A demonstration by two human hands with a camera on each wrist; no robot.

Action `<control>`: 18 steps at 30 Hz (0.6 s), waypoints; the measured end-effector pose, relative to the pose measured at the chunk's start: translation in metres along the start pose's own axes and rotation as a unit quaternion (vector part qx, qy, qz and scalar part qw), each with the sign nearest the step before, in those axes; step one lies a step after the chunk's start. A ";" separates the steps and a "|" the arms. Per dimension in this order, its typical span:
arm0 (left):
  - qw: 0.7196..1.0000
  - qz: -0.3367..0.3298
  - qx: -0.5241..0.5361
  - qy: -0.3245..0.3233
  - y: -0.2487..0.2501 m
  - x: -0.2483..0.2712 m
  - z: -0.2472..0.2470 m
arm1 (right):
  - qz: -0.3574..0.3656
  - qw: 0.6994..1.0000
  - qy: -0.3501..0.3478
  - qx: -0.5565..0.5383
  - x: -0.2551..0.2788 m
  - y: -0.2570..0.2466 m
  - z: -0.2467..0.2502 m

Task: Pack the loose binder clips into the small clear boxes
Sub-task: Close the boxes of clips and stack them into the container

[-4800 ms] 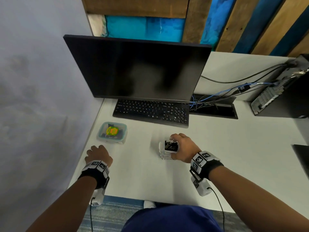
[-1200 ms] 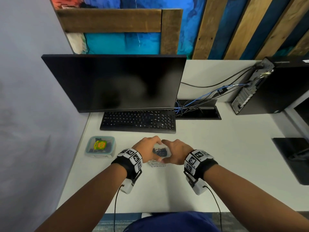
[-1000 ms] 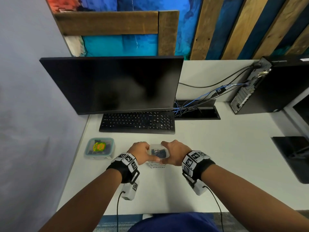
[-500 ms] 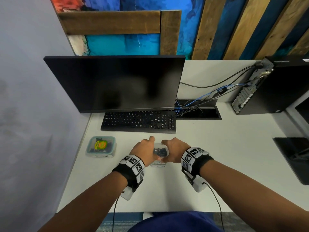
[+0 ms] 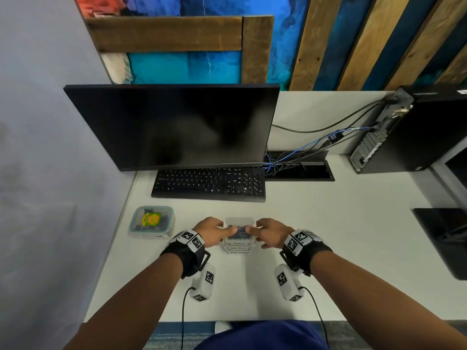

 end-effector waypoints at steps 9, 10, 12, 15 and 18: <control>0.999 0.026 -0.038 -0.007 0.013 0.003 0.005 | -0.029 0.981 -0.063 -0.184 -0.007 0.006 -0.005; 0.999 0.029 -0.043 -0.009 0.014 0.003 0.005 | -0.031 0.980 -0.067 -0.186 -0.008 0.006 -0.005; 0.999 0.027 -0.042 -0.014 0.019 0.002 0.003 | -0.033 0.979 -0.071 -0.189 -0.006 0.005 -0.005; 0.998 0.027 -0.047 -0.015 0.025 0.003 0.001 | -0.037 0.983 -0.052 -0.170 -0.004 -0.002 0.002; 0.998 0.031 -0.052 -0.025 0.026 0.001 0.004 | -0.042 0.991 -0.016 -0.124 -0.002 -0.012 0.012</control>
Point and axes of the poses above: each hand's wrist, its own x-axis away from the middle knuckle, its own z-axis out of the back of the hand, y = z × x, the point moved 5 cm from there along -x, towards the middle knuckle, and after that the axes turned 8 degrees about -y, right-handed, at the moved point
